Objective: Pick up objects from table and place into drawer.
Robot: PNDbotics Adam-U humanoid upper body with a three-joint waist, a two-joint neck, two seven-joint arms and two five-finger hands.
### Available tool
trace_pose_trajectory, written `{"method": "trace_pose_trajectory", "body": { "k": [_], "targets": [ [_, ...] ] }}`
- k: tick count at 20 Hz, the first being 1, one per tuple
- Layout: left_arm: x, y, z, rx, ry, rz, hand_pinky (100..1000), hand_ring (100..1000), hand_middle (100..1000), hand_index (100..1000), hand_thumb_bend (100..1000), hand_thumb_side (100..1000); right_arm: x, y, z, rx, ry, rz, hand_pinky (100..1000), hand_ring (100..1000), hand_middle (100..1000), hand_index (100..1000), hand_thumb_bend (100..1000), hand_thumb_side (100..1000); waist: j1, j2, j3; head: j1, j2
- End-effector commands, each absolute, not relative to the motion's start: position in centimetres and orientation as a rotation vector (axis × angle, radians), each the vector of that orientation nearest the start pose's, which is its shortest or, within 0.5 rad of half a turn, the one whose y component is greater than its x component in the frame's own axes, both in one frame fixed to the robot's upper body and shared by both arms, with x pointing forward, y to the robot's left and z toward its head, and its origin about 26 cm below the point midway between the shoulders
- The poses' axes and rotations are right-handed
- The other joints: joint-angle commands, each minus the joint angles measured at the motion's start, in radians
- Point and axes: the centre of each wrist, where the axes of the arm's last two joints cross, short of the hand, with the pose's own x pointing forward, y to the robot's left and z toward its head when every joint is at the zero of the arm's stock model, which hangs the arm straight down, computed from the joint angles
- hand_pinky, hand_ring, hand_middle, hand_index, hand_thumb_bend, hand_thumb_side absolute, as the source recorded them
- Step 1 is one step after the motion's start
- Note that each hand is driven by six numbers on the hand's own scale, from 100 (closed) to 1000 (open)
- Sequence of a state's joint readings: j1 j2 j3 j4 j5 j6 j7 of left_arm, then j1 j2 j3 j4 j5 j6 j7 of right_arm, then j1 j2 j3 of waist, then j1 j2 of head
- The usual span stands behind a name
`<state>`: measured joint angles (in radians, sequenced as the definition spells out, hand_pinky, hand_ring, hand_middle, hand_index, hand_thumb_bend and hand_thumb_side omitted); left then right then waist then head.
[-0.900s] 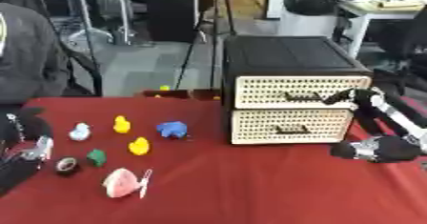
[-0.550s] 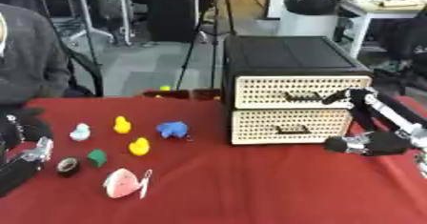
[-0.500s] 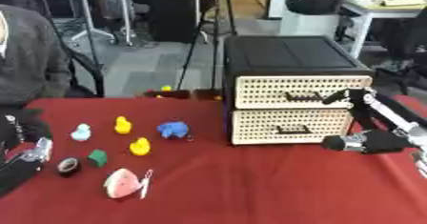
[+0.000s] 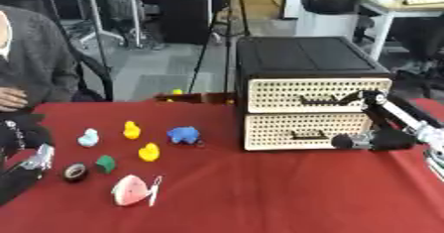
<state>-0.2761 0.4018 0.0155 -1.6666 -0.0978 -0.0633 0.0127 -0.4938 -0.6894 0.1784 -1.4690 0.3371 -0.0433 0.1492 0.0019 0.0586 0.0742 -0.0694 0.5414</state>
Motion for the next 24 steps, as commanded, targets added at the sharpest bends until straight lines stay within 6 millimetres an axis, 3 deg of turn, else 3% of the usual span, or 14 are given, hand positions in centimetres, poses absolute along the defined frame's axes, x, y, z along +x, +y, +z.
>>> {"method": "trace_pose_trajectory", "body": {
  "k": [1,24],
  "targets": [
    [33.8,30.9,13.8,0.388,-2.008,-0.446,623,569,574,779,107,220,38.2,-34.4,18.4,-0.747,-1.722,1.065,100,100,100,765,1000,743,0.002,-0.007,0.003,-0.003,-0.011],
    [34.2,30.3,14.6,0.368,-2.036,-0.456,625,569,575,780,100,219,40.2,-36.1,19.7,-0.834,-1.704,0.998,100,100,100,767,1000,742,0.006,0.025,0.050,-0.013,-0.028]
  ]
}}
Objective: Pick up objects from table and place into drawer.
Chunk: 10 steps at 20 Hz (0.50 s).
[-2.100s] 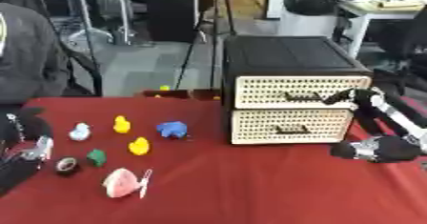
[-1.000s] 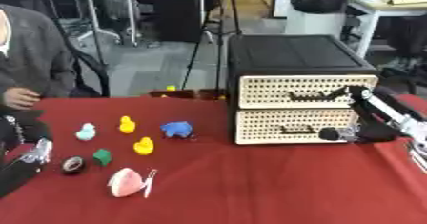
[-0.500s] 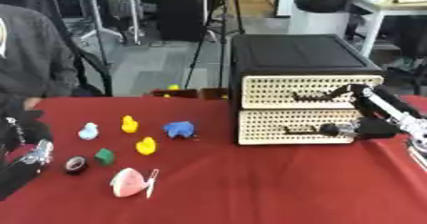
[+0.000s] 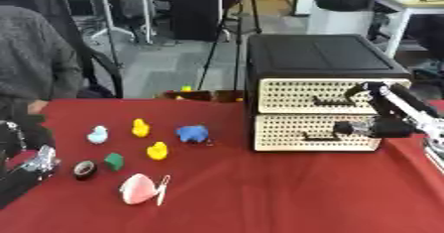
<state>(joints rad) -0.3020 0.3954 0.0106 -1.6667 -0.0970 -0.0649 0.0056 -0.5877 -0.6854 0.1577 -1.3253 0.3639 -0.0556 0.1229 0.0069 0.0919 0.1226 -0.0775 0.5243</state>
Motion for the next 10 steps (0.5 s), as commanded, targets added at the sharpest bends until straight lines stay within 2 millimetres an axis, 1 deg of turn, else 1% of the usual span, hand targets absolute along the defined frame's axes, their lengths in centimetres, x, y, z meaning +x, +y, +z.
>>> {"method": "trace_pose_trajectory", "body": {
  "k": [1,10],
  "targets": [
    [34.18,30.26,14.62,0.367,-2.037,-0.456,625,569,575,780,100,219,40.29,-36.19,19.76,-0.837,-1.703,0.992,100,100,100,767,1000,741,0.001,-0.007,0.005,-0.005,-0.011],
    [34.32,29.96,14.91,0.356,-2.048,-0.463,626,568,575,780,100,219,40.83,-37.01,18.98,-0.833,-1.669,0.948,100,100,100,753,1000,722,0.001,0.004,0.027,-0.013,-0.015]
  ]
}}
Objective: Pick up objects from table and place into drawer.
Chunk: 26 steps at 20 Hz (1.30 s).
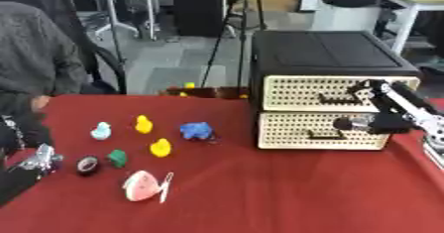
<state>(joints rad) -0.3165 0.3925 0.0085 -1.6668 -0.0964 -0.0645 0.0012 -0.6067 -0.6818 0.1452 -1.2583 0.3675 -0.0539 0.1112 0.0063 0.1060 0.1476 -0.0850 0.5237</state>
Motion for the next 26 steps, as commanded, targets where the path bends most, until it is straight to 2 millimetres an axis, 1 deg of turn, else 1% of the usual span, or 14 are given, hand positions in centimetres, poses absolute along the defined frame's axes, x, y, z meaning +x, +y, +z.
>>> {"method": "trace_pose_trajectory", "body": {
  "k": [1,8,14,17,21,22,23,24,26],
  "targets": [
    [34.3,29.9,14.9,0.354,-2.049,-0.464,626,568,575,780,100,219,40.9,-37.1,18.8,-0.832,-1.662,0.943,100,100,100,751,1000,719,0.002,-0.009,0.005,-0.006,-0.014],
    [34.4,29.7,15.0,0.344,-2.053,-0.470,626,568,575,780,100,219,41.3,-38.1,18.1,-0.834,-1.627,0.897,100,100,100,748,1000,710,0.005,-0.005,0.026,-0.017,-0.014],
    [34.4,29.6,15.0,0.340,-2.054,-0.471,627,569,575,781,100,218,41.4,-38.5,17.6,-0.832,-1.611,0.885,100,100,100,746,1000,704,0.008,-0.004,0.032,-0.020,-0.015],
    [34.4,29.6,15.0,0.340,-2.054,-0.471,627,569,575,781,100,219,41.4,-38.6,17.4,-0.832,-1.602,0.886,100,100,100,717,1000,700,0.007,-0.004,0.033,-0.020,-0.013],
    [34.4,29.6,15.0,0.339,-2.054,-0.471,628,569,576,781,100,219,41.4,-38.8,17.3,-0.833,-1.593,0.883,100,100,100,702,1000,698,0.006,-0.005,0.032,-0.021,-0.013],
    [34.4,29.6,15.0,0.339,-2.054,-0.471,628,569,575,781,100,219,41.4,-38.9,17.3,-0.834,-1.592,0.882,100,100,100,674,1000,698,0.006,-0.005,0.032,-0.021,-0.013],
    [34.4,29.7,15.0,0.340,-2.054,-0.471,628,569,575,781,100,219,41.3,-38.9,17.2,-0.834,-1.592,0.881,100,100,100,674,1000,698,0.005,-0.005,0.032,-0.021,-0.013],
    [34.4,29.7,15.0,0.340,-2.054,-0.471,628,569,575,781,100,219,41.3,-38.9,17.2,-0.834,-1.592,0.880,100,100,100,643,1000,700,0.005,-0.006,0.032,-0.021,-0.013],
    [34.4,29.7,15.0,0.339,-2.054,-0.471,628,569,576,781,100,221,41.3,-38.9,17.3,-0.834,-1.594,0.881,100,100,100,616,1000,699,0.004,-0.006,0.032,-0.022,-0.012]
  ]
}}
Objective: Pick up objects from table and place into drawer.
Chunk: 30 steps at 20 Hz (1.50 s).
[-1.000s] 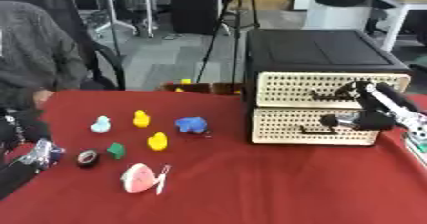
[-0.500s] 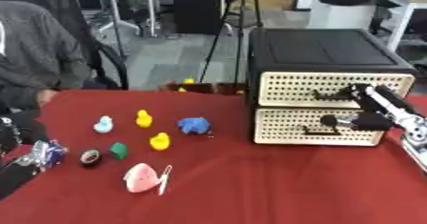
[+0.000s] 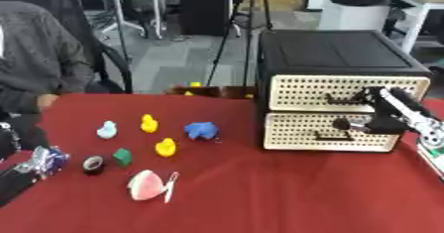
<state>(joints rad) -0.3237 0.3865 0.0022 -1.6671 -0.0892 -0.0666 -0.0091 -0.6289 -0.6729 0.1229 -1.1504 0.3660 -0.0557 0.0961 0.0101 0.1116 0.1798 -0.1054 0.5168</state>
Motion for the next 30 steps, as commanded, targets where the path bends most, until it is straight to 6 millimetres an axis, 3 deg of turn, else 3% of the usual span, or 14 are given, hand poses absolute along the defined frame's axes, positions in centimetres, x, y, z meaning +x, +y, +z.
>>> {"method": "trace_pose_trajectory", "body": {
  "k": [1,12,23,30],
  "targets": [
    [34.4,29.7,15.0,0.339,-2.053,-0.471,628,569,576,781,100,221,41.3,-38.9,17.3,-0.834,-1.595,0.881,100,100,100,610,1000,699,0.000,-0.012,-0.001,-0.001,-0.005],
    [34.3,29.9,14.9,0.350,-2.047,-0.468,629,569,576,781,100,224,40.6,-38.4,18.0,-0.855,-1.623,0.934,100,100,100,608,1000,718,-0.010,-0.016,-0.015,0.007,-0.001],
    [34.2,30.4,14.7,0.369,-2.034,-0.460,630,569,576,781,100,226,38.8,-37.0,19.9,-0.918,-1.693,1.026,100,100,100,597,1000,754,-0.020,-0.025,-0.040,0.022,0.003],
    [34.1,30.5,14.6,0.375,-2.030,-0.457,630,570,576,781,100,226,37.9,-36.4,20.0,-0.939,-1.695,1.073,100,100,100,587,1000,755,-0.022,-0.028,-0.051,0.025,0.007]
  ]
}}
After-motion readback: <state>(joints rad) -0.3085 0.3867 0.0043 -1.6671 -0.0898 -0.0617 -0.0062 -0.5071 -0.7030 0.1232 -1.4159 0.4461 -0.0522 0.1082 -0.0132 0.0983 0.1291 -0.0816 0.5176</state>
